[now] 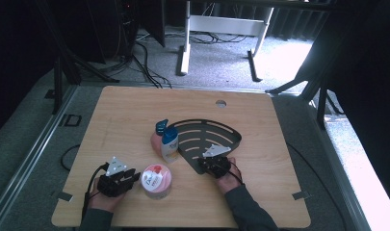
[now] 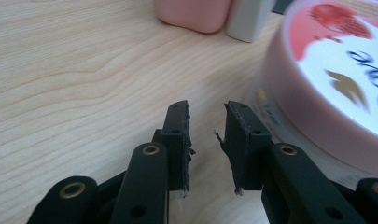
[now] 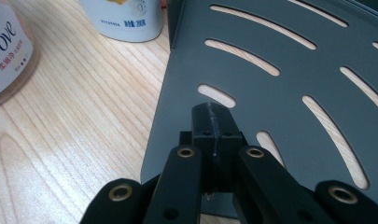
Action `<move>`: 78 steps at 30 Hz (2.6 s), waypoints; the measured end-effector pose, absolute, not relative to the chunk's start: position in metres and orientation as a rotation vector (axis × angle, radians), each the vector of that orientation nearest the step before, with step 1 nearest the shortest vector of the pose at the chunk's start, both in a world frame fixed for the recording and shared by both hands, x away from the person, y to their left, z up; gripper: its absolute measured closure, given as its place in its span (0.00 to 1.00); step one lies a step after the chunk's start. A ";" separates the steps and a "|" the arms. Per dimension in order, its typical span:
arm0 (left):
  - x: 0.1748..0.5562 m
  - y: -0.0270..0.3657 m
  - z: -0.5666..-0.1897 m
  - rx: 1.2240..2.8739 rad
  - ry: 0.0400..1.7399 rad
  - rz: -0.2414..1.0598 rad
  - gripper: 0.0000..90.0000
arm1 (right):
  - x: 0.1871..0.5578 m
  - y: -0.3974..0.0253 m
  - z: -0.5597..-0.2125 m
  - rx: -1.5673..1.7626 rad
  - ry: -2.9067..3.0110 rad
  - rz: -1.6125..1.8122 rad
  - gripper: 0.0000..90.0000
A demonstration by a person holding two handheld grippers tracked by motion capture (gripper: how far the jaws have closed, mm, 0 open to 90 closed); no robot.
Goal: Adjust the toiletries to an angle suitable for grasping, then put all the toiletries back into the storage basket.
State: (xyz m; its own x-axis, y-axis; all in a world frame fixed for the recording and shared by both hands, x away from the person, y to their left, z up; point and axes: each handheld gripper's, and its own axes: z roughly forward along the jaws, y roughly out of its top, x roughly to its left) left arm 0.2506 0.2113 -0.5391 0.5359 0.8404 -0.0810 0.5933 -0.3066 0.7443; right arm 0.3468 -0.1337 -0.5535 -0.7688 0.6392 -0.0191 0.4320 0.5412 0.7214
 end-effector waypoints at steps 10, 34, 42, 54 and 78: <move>0.245 0.204 -0.539 2.068 1.124 0.412 0.77 | 0.345 -0.135 -0.554 0.902 2.499 1.072 1.00; 0.244 0.161 -0.541 2.160 0.970 0.268 0.56 | 0.346 -0.137 -0.554 0.898 2.509 1.078 1.00; 0.221 0.156 -0.540 2.221 0.820 0.300 0.45 | 0.346 -0.136 -0.553 0.896 2.520 1.067 1.00; 0.236 0.119 -0.536 2.254 0.659 0.297 0.39 | 0.348 -0.138 -0.553 0.908 2.530 1.084 1.00; 0.260 0.109 -0.536 2.200 0.566 0.227 0.40 | 0.348 -0.148 -0.551 0.848 2.597 1.111 0.99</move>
State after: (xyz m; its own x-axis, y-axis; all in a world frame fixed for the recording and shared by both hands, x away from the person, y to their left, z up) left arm 0.2597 0.1087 -0.5360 0.8819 0.4705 -0.0294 0.3200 -0.5518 0.7702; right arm 0.3478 -0.1479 -0.5511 -0.8179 0.5736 0.0463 0.4297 0.5552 0.7121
